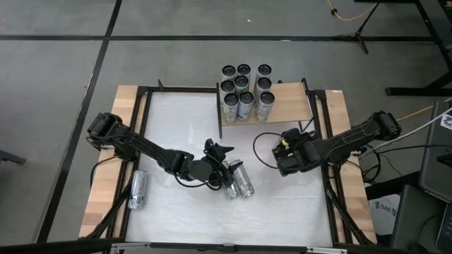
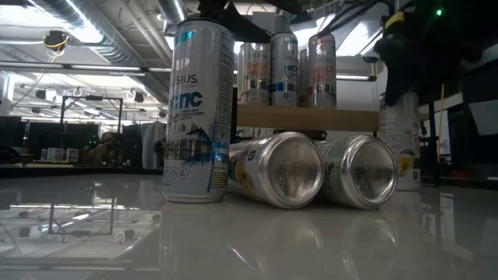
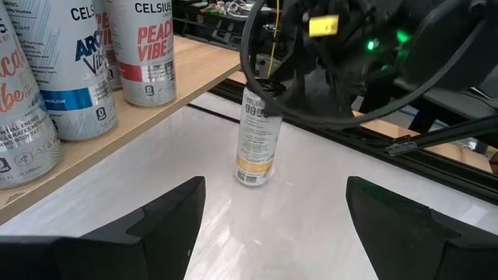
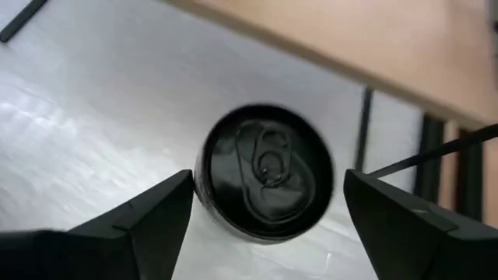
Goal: Place canned beverage on shelf
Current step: Put the orange soda can on the shelf
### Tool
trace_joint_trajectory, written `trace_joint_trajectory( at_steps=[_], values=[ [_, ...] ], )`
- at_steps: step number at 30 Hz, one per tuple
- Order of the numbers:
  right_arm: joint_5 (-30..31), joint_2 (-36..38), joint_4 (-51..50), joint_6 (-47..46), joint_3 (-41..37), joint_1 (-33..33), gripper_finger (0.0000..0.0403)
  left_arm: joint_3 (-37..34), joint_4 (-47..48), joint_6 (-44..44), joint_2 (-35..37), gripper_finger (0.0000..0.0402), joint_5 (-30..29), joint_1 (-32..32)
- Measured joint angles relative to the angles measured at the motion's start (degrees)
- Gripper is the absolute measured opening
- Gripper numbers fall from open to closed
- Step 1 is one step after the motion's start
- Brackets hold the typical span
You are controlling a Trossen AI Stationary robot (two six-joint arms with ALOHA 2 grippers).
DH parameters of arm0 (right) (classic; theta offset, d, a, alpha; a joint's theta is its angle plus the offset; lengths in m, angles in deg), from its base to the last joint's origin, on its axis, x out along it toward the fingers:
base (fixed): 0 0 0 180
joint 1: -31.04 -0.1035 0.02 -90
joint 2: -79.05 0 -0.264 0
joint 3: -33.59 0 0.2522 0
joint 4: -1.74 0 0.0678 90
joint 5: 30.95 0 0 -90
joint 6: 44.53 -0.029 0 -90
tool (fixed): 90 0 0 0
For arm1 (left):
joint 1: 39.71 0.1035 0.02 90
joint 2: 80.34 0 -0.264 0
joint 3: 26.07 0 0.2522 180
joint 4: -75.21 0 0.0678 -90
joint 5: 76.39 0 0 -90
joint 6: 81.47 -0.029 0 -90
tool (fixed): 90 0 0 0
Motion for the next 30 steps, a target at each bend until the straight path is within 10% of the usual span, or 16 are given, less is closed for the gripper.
trace_joint_trajectory(
  at_steps=[13, 24, 30],
  values=[
    [0.51, 0.0, -7.56, 14.86, 13.46, 0.0, 0.0321, 0.0, 0.0, -0.02, 0.0, 0.0306, 0.0, 0.0],
    [-13.34, 0.54, -7.5, 69.94, 22.58, 0.0, 0.0321, 0.0, 0.0, -0.02, 0.0, 0.0306, 0.0, 0.0],
    [-22.34, 5.22, -7.79, 83.5, 20.45, 0.0, 0.0321, 0.0, 0.0, -0.02, 0.0, 0.0306, 0.0, 0.0]
  ],
)
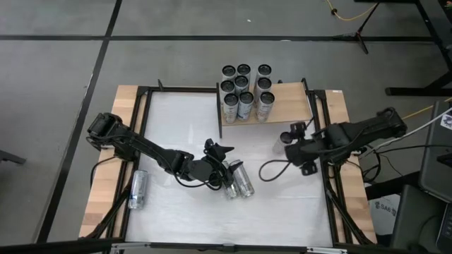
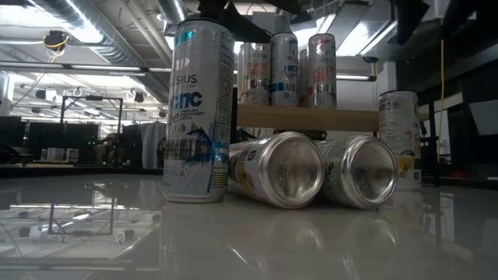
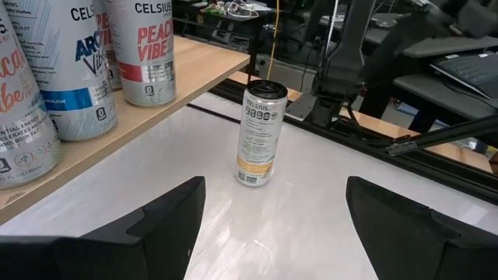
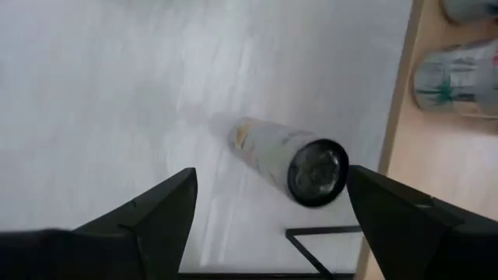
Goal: Place canned beverage on shelf
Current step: Put the orange soda can on the shelf
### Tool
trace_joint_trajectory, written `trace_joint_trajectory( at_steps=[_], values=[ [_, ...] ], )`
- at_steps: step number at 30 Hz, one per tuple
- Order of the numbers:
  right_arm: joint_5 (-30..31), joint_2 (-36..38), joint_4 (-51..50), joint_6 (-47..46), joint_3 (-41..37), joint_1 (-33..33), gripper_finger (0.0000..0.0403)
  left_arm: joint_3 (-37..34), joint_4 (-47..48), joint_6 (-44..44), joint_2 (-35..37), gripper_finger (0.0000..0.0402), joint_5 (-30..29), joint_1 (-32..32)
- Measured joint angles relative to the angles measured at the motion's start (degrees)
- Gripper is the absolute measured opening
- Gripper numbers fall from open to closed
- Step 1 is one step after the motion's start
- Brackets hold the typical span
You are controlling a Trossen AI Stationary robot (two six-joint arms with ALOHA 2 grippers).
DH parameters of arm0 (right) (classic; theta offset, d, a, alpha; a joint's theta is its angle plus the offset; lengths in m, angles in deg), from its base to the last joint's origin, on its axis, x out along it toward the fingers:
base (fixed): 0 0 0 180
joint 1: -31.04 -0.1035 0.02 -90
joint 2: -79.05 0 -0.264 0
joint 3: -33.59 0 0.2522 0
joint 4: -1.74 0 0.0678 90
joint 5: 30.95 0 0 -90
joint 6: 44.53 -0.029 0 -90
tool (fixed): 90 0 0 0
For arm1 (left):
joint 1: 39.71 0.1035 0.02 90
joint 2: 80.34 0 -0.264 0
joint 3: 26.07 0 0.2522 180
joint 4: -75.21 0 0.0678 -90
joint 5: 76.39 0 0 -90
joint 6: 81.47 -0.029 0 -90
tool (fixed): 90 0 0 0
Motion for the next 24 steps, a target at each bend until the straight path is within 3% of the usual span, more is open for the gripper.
trace_joint_trajectory(
  at_steps=[6, 12, 24],
  values=[
    [-0.4, 8.57, 1.66, 6.47, -3.21, 2.31, 0.0321, 0.0, 0.0, -0.02, 0.01, 0.0306, -0.02, 0.26],
    [-6.47, 14.32, 6.95, 14.67, -7.92, 11.83, 0.0321, 0.0, 0.0, -0.02, 0.0, 0.0306, 0.0, 0.26],
    [-18.32, 15.46, 17.41, 34.33, -18.97, 30.33, 0.0321, 0.0, 0.0, -0.02, 0.0, 0.0306, -0.02, 0.26]
  ],
)
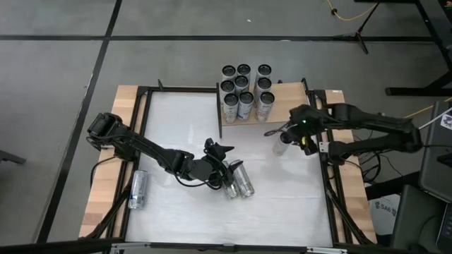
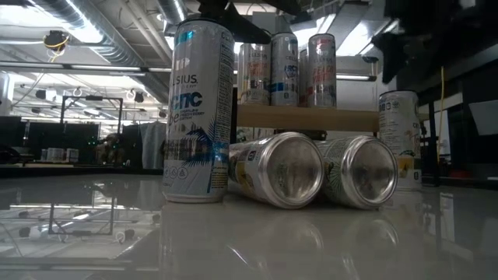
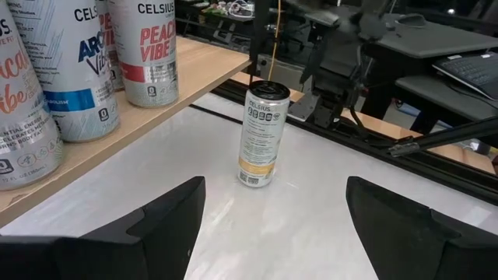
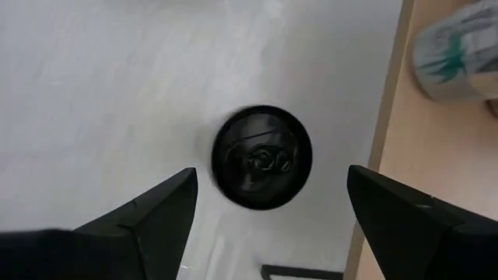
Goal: Place canned beverage on shelf
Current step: Put the orange soda can on the shelf
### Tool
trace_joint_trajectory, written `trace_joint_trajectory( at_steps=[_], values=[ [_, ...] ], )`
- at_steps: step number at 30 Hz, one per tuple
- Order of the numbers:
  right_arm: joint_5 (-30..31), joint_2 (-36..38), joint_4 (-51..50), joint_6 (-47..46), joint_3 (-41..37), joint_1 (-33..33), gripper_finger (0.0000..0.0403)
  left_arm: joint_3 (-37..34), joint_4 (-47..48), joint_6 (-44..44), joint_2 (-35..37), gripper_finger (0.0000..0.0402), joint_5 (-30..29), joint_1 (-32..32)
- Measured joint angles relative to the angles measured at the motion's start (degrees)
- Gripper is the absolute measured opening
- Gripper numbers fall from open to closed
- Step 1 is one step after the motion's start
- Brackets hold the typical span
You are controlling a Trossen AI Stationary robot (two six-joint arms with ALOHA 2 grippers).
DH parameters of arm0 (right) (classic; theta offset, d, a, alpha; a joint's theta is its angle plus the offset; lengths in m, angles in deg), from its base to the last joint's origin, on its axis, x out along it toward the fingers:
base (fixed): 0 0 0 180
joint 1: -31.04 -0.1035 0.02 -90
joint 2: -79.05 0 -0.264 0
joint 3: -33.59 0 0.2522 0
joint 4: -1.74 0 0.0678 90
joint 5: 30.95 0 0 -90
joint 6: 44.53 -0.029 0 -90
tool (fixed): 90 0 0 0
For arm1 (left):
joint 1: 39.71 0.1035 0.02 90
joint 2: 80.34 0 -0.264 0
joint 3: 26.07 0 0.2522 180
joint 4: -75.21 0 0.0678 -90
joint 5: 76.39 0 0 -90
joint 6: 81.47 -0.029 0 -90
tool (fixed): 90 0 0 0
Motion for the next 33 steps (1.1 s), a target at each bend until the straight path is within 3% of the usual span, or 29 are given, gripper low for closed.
trace_joint_trajectory(
  at_steps=[15, 33],
  values=[
    [-11.44, -2.47, 4.47, 8.39, -3.95, 9.24, 0.0321, 0.0, -0.01, 0.02, 0.0, 0.0306, 0.0, 0.26],
    [-12.09, -8.38, 5.41, 9.09, -3.95, 9.43, 0.0321, 0.0, 0.0, 0.02, 0.0, 0.0306, 0.0, 0.44]
  ],
)
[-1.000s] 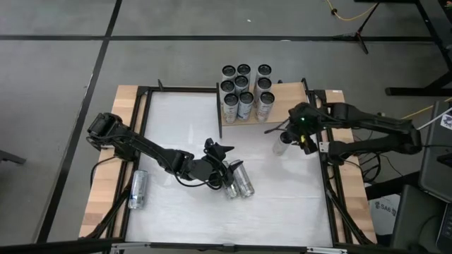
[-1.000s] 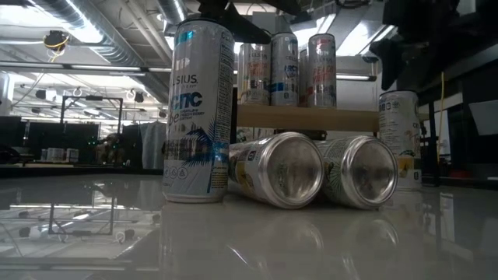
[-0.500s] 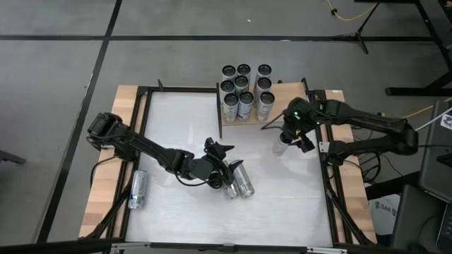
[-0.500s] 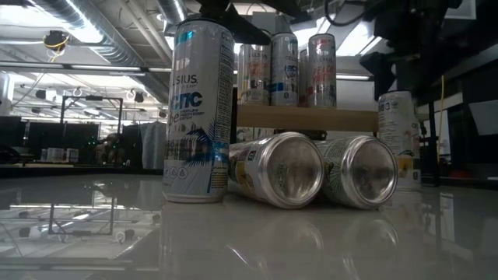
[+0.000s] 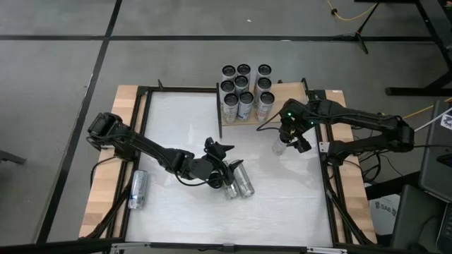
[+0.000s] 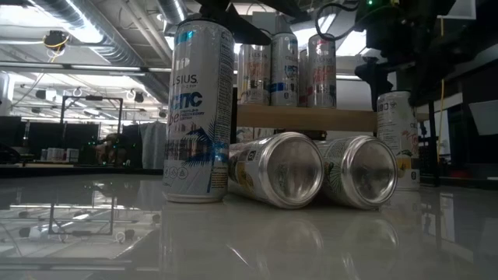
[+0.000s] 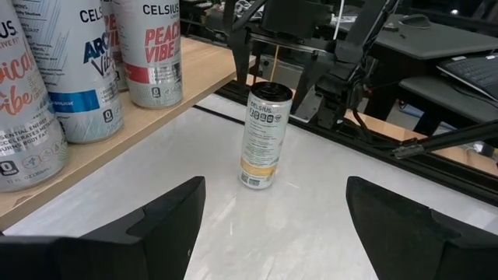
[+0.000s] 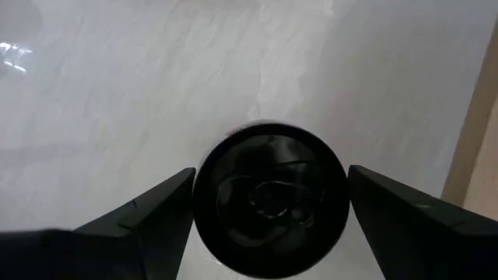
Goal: Place canned beverage on shelf
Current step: Put the orange soda can on the shelf
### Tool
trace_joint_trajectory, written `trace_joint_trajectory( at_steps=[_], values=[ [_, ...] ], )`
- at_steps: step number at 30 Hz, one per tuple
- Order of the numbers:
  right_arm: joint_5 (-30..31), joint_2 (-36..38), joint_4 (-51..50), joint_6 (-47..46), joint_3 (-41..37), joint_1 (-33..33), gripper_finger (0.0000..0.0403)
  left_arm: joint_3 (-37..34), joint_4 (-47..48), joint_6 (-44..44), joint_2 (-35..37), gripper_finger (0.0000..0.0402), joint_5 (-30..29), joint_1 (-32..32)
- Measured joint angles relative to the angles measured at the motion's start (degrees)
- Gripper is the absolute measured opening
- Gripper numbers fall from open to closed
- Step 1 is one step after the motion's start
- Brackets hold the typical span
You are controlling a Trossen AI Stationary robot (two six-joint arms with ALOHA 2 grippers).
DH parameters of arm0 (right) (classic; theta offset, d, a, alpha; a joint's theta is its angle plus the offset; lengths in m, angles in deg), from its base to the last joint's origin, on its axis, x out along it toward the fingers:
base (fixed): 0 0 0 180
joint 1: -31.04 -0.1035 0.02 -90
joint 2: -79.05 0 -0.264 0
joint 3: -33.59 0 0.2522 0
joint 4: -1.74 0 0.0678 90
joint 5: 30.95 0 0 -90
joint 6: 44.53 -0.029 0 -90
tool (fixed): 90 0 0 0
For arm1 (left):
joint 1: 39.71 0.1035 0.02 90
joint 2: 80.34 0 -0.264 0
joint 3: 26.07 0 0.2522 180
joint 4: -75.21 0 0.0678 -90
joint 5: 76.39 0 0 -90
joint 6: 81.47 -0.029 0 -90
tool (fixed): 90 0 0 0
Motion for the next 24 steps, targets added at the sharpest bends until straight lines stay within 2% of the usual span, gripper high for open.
trace_joint_trajectory(
  at_steps=[11, 20, 24],
  values=[
    [1.23, 0.04, -0.01, 0.48, 0.0, 0.0, 0.0321, 0.0, -0.02, 0.02, 0.0, 0.0306, 0.0, 0.04],
    [-0.52, 0.15, -2.01, 13.89, 0.0, 0.0, 0.0321, 0.02, 0.0, 0.0, 0.0, 0.0306, 0.0, 0.04],
    [-0.44, 0.17, -2.15, 17.13, 0.0, 0.0, 0.0321, 0.02, -0.01, 0.0, 0.0, 0.0306, 0.0, 0.04]
  ],
)
